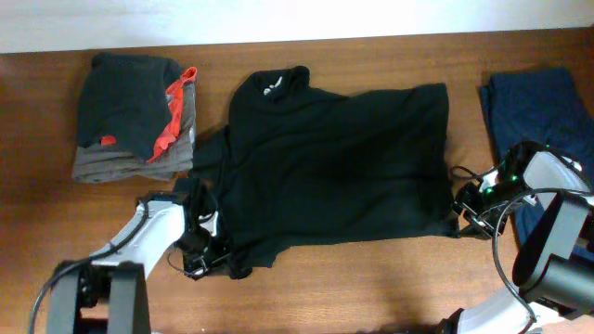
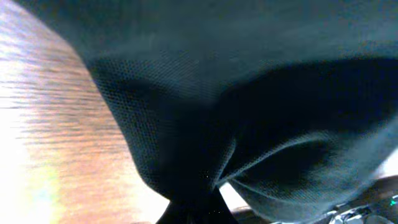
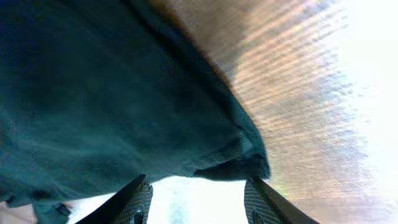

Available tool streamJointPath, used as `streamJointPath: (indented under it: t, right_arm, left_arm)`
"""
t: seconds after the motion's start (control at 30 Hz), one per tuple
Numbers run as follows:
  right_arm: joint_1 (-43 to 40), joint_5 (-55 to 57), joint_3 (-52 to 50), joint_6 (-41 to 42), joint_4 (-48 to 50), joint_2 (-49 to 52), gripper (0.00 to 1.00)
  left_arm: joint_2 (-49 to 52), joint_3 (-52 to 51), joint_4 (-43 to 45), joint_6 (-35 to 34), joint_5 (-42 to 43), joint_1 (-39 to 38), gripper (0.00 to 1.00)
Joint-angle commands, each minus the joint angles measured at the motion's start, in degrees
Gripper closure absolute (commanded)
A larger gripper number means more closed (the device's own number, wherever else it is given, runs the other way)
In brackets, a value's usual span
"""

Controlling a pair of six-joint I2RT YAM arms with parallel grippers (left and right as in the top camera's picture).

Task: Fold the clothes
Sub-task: 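Fold the polo's bottom hem upward with both grippers toward the collar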

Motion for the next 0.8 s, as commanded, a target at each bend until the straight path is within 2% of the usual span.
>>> streamJointPath:
  t: [0.0, 0.2, 0.37, 0.43, 0.47, 0.5, 0.53, 0.63, 0.77]
  right_arm:
    - [-0.07, 3.21, -1.57, 1.99, -0.35, -1.25, 0.44]
    - [-0.04, -3.56, -7.30, 2.38, 7.15, -1.25, 0.44]
    - [-0.07, -2.56, -9.92, 5.79, 15.21, -1.25, 0.52]
    - [-0.07, -4.22, -9.84, 5.79, 15.80, -1.25, 0.68]
    - [-0.07, -5.44, -9.81, 5.22, 15.23, -1.25, 0.83]
    - [-0.07, -5.62, -9.81, 4.74, 14.75, -1.29, 0.93]
    - [-0.07, -5.11, -9.55, 4.59, 13.92, -1.51, 0.96]
    - [-0.37, -3.48, -7.23, 3.17, 11.32, -2.97, 0.96]
    - [-1.44, 5.11, 0.96, 3.39, 2.73, -8.55, 0.96]
  left_arm:
    - [-6.45, 2.73, -0.61, -0.55, -0.87, -0.17, 0.99]
    - [-11.37, 2.73, -0.76, -1.27, -0.83, -0.20, 0.99]
    - [-12.81, 2.73, -0.76, -1.42, -0.85, -0.20, 0.99]
    - [-12.81, 2.73, -0.81, -1.42, -0.83, -0.20, 0.99]
    - [-12.83, 2.73, -0.85, -1.42, -0.83, -0.20, 1.00]
    - [-12.92, 2.73, -0.94, -1.42, -0.83, -0.20, 0.99]
    - [-13.03, 2.80, -0.98, -1.42, -0.85, -0.20, 0.99]
    - [-13.31, 3.52, -2.16, -1.42, -0.87, -0.20, 0.99]
    - [-14.99, 7.78, -6.49, -1.42, -1.95, -0.20, 0.99]
